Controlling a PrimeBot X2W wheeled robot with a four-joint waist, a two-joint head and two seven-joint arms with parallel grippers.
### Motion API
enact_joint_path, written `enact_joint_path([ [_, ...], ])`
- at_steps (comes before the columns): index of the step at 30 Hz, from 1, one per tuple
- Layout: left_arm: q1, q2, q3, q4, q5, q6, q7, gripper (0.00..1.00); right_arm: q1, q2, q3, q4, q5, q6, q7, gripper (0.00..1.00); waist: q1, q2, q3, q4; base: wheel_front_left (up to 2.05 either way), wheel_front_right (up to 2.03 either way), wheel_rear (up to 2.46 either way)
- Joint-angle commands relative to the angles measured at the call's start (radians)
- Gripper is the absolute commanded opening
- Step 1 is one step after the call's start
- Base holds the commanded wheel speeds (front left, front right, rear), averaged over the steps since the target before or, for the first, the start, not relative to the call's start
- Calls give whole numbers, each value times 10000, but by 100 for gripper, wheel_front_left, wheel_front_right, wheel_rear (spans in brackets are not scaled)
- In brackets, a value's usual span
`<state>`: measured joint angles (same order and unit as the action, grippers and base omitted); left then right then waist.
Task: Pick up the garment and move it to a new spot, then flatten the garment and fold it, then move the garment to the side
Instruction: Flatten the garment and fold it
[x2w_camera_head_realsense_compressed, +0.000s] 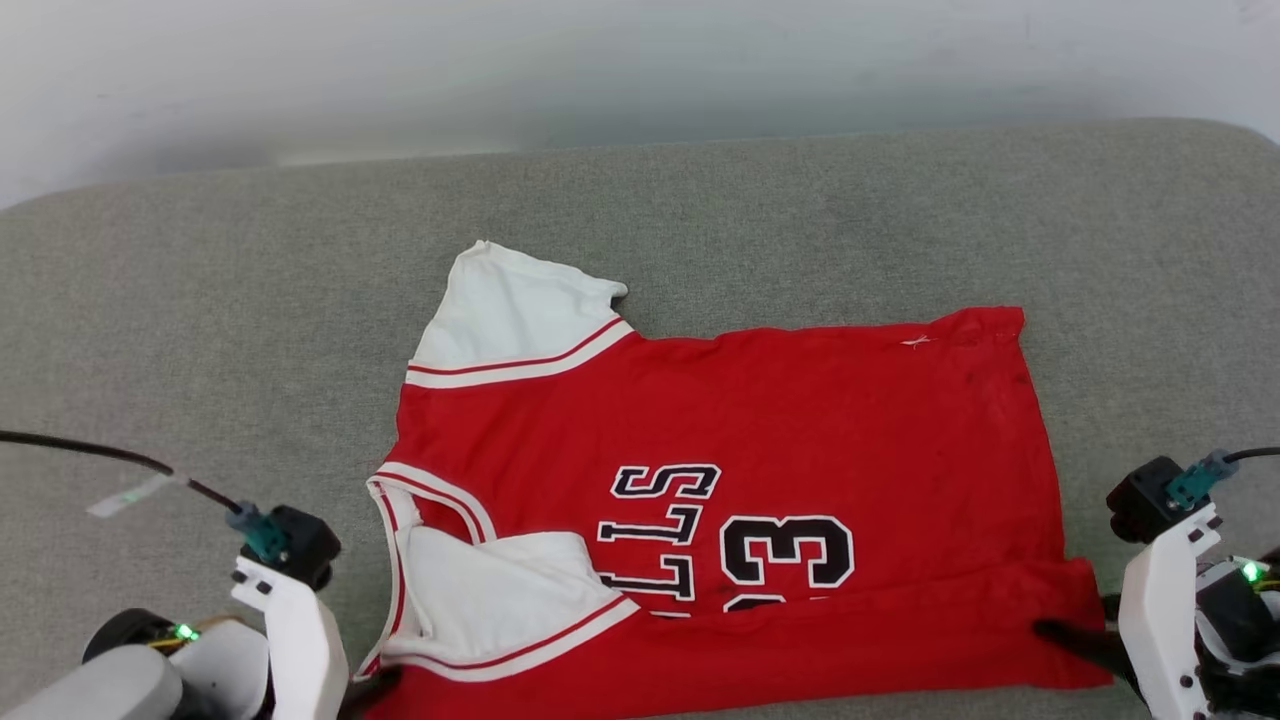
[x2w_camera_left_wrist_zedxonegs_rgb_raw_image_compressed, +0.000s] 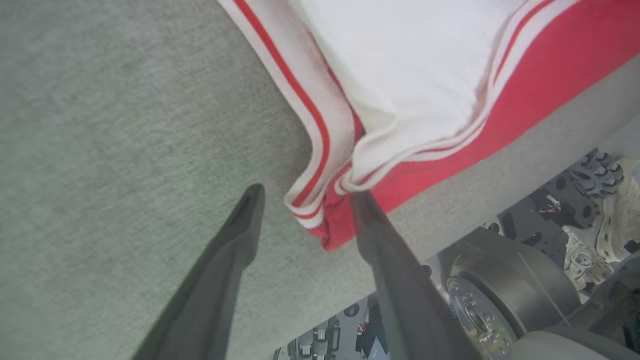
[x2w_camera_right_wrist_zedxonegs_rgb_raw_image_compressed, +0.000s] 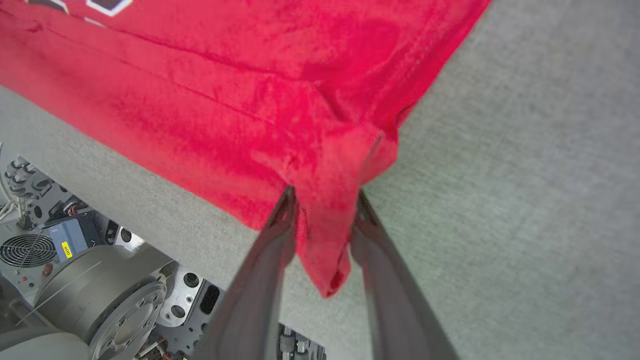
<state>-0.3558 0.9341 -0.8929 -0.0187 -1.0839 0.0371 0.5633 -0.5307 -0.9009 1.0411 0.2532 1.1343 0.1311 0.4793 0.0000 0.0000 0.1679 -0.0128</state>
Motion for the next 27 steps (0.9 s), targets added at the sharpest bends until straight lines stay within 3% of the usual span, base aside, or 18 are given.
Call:
enact_joint_path([
  [1, -174, 13, 150, 9, -51, 17, -89, 100, -45, 52, -99, -4, -134, -7, -187, 100, 0, 0, -44, 1, 0, 0, 0],
  [4, -469, 228, 608, -20, -176, 74, -408, 100, -244, 89, -419, -100, -654, -7, -1032, 100, 0, 0, -186, -50, 0, 0, 0],
  [9, -1129, 425, 1268, 75, 499, 204, -1461, 100, -441, 410, -1290, -178, -1858, -7, -2968, 100, 0, 0, -247, -279, 0, 0, 0],
  [15, -2215, 87, 1750, 555, 1324, 450, -2331, 100, -155, 1337, -3195, -77, -3640, -7, -5310, 100, 0, 0, 46, -591, 0, 0, 0],
  [20, -3269, -257, 1913, 1092, 1618, 416, -2251, 100, 596, 2524, -5468, -375, -5430, -7, -6722, 100, 0, 0, 569, -915, 0, 0, 0],
  [27, -5169, -641, 1991, 2200, 1725, 116, -1197, 100, 2178, 4611, -8302, -2243, -7597, -6, -7319, 100, 0, 0, 1671, -1281, 0, 0, 0],
])
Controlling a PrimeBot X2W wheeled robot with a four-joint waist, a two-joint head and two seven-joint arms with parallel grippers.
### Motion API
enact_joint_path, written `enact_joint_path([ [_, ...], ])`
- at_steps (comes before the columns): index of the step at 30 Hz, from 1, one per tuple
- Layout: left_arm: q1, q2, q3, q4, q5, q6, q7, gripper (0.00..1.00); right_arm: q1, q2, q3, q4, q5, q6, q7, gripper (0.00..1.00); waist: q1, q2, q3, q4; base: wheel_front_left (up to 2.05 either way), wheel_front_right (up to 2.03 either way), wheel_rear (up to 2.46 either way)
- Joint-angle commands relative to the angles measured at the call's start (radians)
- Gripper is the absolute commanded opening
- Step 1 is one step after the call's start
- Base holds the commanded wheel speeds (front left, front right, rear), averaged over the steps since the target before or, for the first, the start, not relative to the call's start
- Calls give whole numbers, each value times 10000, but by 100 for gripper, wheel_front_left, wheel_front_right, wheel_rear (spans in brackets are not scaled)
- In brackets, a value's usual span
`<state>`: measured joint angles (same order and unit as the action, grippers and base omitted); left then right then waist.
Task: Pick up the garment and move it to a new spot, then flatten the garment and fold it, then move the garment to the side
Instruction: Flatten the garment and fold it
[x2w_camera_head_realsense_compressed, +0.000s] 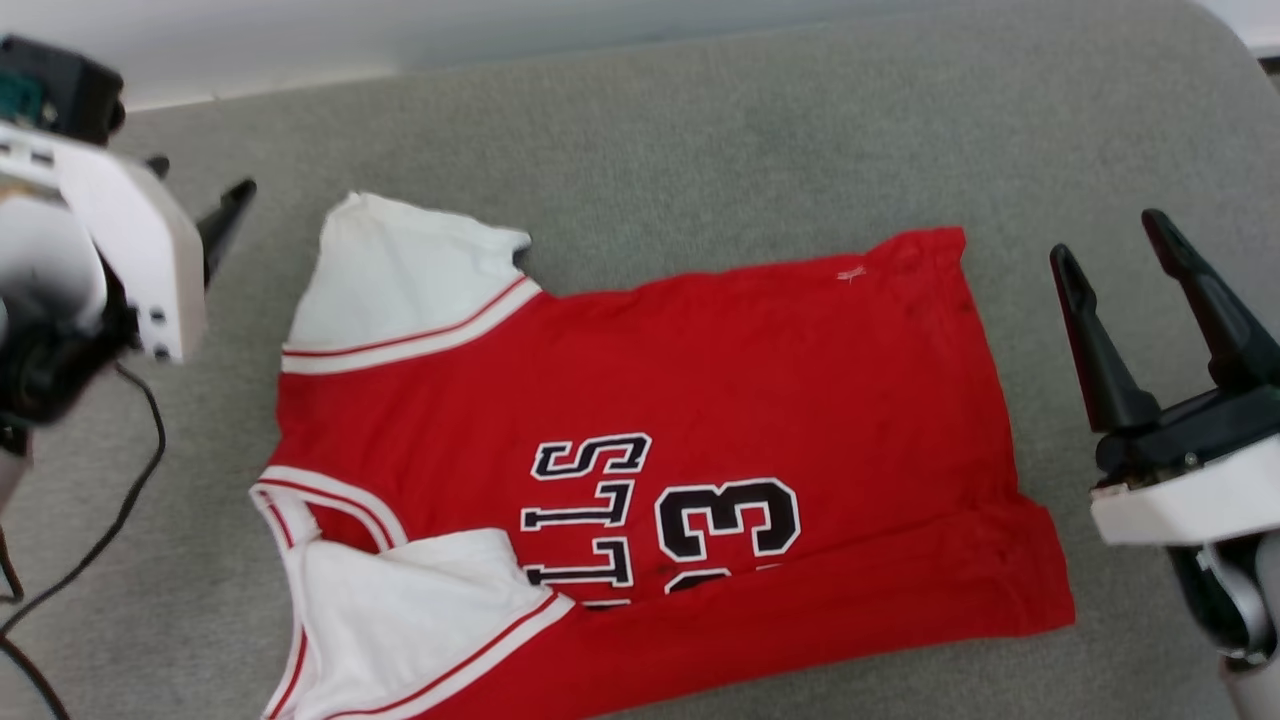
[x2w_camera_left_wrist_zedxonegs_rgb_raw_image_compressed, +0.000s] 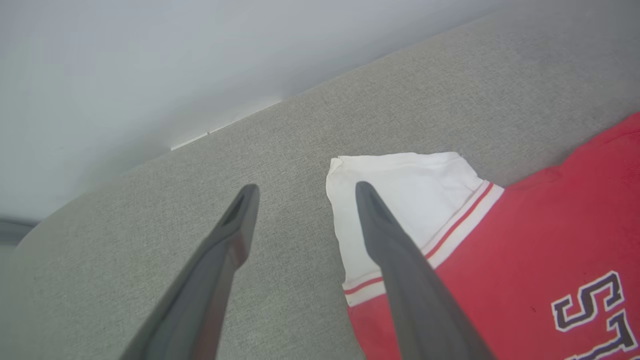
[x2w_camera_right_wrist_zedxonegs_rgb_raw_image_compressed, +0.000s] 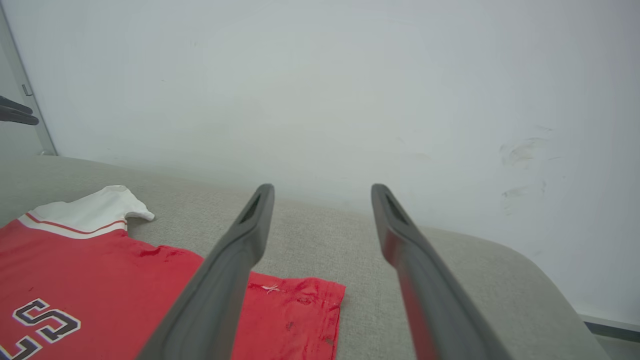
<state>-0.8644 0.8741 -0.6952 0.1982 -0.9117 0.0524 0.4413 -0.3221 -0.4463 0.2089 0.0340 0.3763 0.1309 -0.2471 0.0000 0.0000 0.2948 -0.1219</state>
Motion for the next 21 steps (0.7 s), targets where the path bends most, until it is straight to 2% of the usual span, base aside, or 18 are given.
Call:
enact_joint_path([
  [1, -385, -120, -8, 202, 13, -84, 243, 100, 284, 307, -220, -386, -311, -4, -77, 100, 0, 0, 578, -224, 0, 0, 0],
  [5, -1592, -467, -119, 853, -90, -307, 1304, 100, 804, 1054, -751, -1427, -1007, -5, -77, 100, 0, 0, 1288, -375, 0, 0, 0],
  [9, -2608, -674, -363, 1328, -228, -660, 2666, 100, 981, 1419, -897, -2045, -1357, -5, 27, 100, 0, 0, 1916, -535, 0, 0, 0],
  [16, -3987, -849, -938, 1885, -399, -1025, 5235, 100, 691, 1549, -799, -2404, -1584, -5, 166, 100, 0, 0, 2787, -769, 0, 0, 0],
  [21, -4347, -1029, -1253, 2237, -308, -1113, 6014, 100, 434, 1512, -666, -2238, -1616, -5, 147, 100, 0, 0, 3124, -828, 0, 0, 0],
])
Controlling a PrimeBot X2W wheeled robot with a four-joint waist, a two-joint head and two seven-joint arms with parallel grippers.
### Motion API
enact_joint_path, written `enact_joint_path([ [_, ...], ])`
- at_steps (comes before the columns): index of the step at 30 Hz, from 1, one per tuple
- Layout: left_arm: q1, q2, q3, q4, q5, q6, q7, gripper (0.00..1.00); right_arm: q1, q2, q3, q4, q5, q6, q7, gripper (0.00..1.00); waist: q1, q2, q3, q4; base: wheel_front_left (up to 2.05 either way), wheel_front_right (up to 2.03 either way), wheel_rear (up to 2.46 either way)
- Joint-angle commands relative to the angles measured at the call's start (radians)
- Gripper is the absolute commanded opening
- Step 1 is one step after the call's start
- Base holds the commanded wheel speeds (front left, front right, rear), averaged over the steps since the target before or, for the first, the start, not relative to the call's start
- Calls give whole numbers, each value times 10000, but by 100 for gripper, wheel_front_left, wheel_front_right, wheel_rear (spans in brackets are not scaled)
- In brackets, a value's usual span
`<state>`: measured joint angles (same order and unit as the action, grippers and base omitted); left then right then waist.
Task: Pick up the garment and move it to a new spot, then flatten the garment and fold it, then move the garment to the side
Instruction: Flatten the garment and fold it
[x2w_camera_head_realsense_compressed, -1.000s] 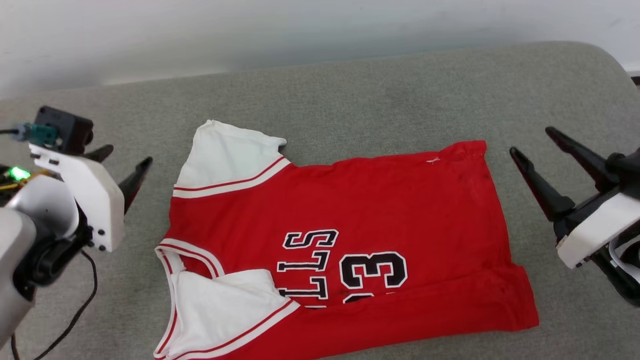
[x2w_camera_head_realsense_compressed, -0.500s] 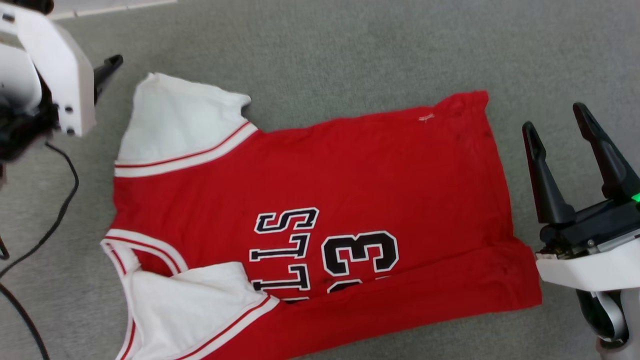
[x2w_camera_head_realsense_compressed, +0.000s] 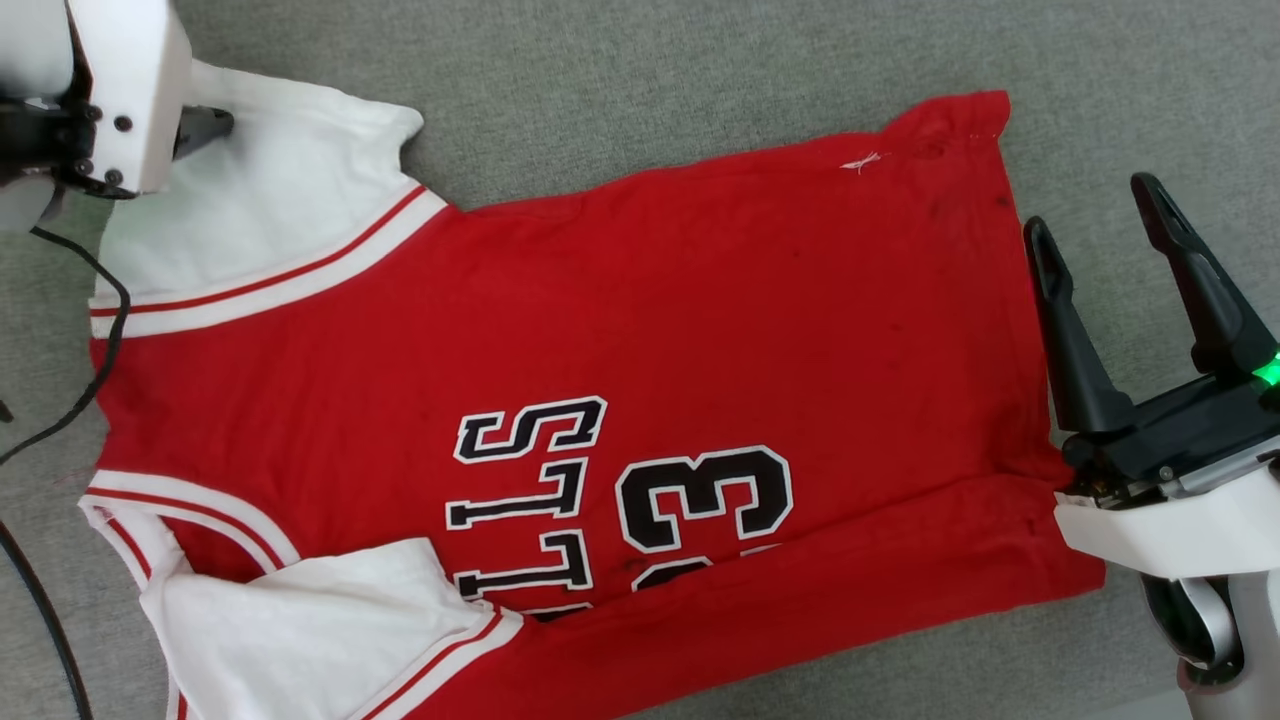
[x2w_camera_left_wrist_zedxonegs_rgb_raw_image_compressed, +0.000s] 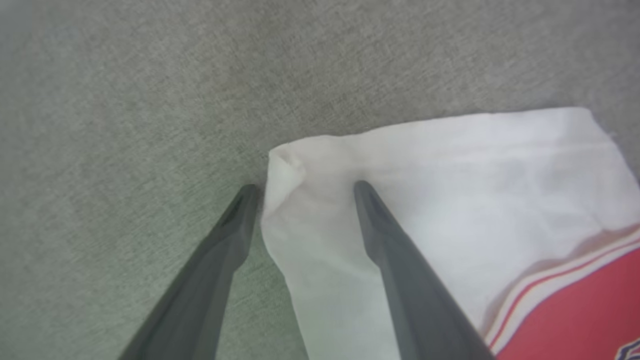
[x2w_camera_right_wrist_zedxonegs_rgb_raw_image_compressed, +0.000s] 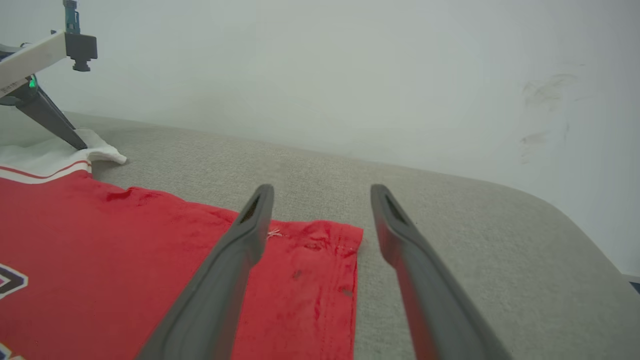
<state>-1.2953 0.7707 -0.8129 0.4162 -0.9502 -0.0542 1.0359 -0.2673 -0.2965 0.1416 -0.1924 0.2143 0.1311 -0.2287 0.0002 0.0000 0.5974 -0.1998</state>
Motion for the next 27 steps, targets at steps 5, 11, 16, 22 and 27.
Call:
enact_joint_path([
  [5, 118, -171, -378, 394, -7, -352, 180, 0, -285, -92, 1, 294, 28, -7, -73, 100, -2, 0, 69, 12, 0, 0, 0],
  [11, 164, -158, -375, 578, -75, -582, -402, 0, -882, -601, -105, 499, -48, -7, 245, 100, -2, 0, -447, 195, 0, 0, 0],
  [16, 316, -213, -501, 273, -105, -698, -1028, 0, -1785, -1764, 293, 634, 304, -6, 1874, 100, -2, 0, -1069, 505, 0, 0, 0],
  [22, 701, -305, -725, -548, -290, -735, -1669, 0, -3213, -3910, 1826, 1036, 1894, -7, 5263, 100, -2, 0, -1524, 1037, 0, 0, 0],
  [27, 818, -334, -829, -1166, -312, -741, -2041, 0, -4626, -5450, 3638, 1516, 4119, -7, 8198, 100, -2, 0, -1535, 1425, 0, 0, 0],
])
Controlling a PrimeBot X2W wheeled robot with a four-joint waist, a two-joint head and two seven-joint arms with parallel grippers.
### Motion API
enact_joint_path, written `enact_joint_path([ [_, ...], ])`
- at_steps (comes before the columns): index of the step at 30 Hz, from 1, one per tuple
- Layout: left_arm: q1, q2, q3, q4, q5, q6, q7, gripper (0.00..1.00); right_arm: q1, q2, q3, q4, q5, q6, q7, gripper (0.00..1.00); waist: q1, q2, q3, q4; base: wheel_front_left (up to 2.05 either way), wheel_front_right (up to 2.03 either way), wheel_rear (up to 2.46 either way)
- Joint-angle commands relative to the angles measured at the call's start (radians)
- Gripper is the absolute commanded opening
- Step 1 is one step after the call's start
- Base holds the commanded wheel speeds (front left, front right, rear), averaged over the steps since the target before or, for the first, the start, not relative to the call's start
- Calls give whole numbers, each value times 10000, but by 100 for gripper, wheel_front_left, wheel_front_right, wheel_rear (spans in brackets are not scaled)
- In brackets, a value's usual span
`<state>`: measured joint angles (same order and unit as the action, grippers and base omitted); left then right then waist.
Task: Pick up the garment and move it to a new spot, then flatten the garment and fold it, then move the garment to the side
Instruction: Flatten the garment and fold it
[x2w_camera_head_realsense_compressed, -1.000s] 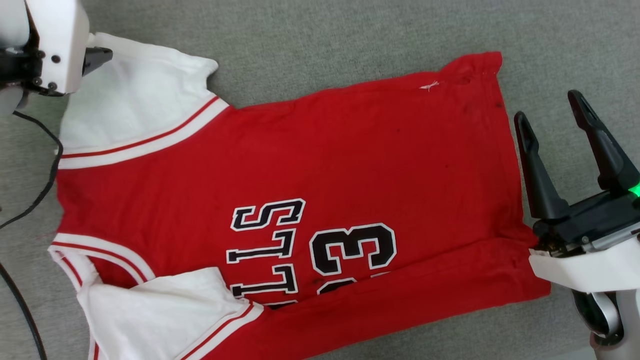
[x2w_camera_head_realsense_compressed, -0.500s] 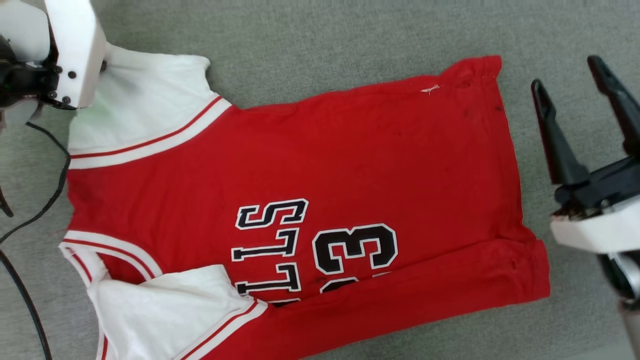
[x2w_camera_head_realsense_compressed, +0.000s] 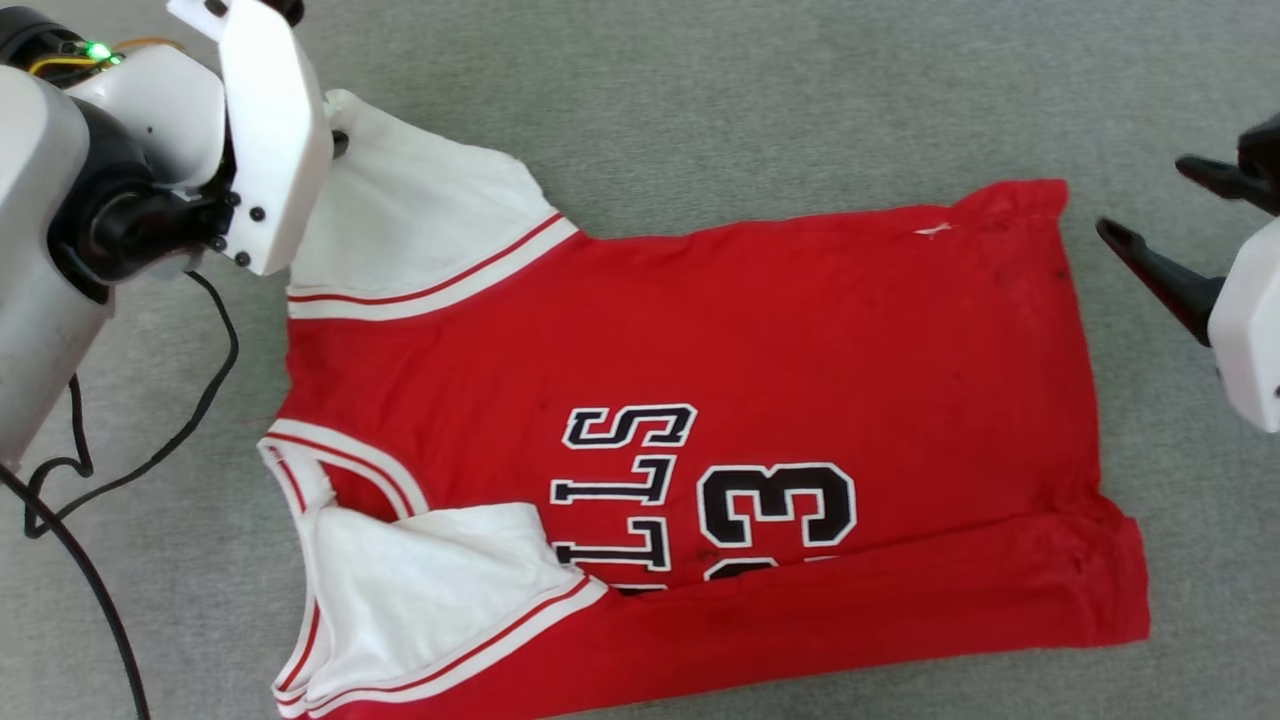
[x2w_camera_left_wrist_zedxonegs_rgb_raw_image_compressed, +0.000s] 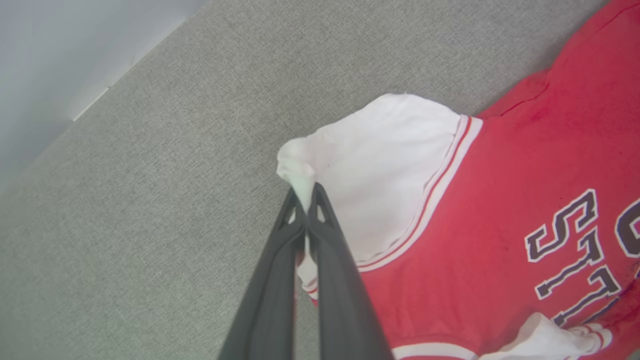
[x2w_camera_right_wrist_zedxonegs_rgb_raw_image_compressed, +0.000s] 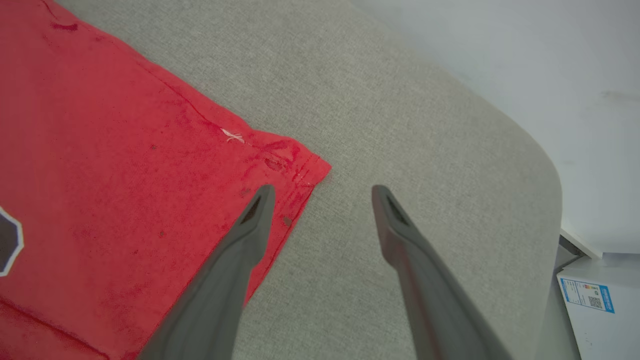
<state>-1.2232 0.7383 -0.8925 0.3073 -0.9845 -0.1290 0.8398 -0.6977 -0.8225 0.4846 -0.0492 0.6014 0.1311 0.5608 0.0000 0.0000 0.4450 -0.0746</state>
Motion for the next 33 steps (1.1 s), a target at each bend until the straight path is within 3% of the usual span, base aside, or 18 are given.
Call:
enact_joint_path([
  [1, 108, -30, -62, -187, 21, 5, -94, 0, -632, -417, 525, 197, 655, -7, 799, 100, 0, 0, 24, 252, 0, 0, 0],
  [6, 60, -83, -186, -565, 138, 2, -273, 0, -1822, -841, 1730, 719, 1746, -7, 2433, 100, 0, 0, 218, 539, 0, 0, 0],
  [11, -76, -195, -265, -933, 299, 1, -467, 0, -3073, -566, 2652, 1654, 2411, -7, 3532, 100, 0, 0, 538, 847, 0, 0, 0],
  [18, -308, -424, -337, -1245, 449, 0, -692, 0, -3812, -31, 3518, 3157, 2490, -7, 3392, 100, 0, 0, 987, 1234, 0, 0, 0],
  [24, -220, -382, -363, -1332, 493, -1, -908, 0, -3217, 249, 4759, 3996, 2828, -7, 3065, 100, 0, 0, 1124, 1334, 0, 0, 0],
  [25, -173, -357, -366, -1316, 499, -1, -964, 0, -3233, 310, 4837, 4063, 2887, -6, 2822, 15, 0, 0, 1097, 1322, 0, 0, 0],
  [26, -115, -336, -366, -1291, 501, -1, -1013, 0, -3284, 387, 4884, 4123, 2964, -7, 2618, 0, 0, 0, 1043, 1298, 0, 0, 0],
  [33, 464, -127, -243, -1232, 395, 44, -1667, 0, -3818, 348, 4933, 4238, 3319, -4, 852, 0, 0, 0, 93, 1073, 0, 0, 0],
])
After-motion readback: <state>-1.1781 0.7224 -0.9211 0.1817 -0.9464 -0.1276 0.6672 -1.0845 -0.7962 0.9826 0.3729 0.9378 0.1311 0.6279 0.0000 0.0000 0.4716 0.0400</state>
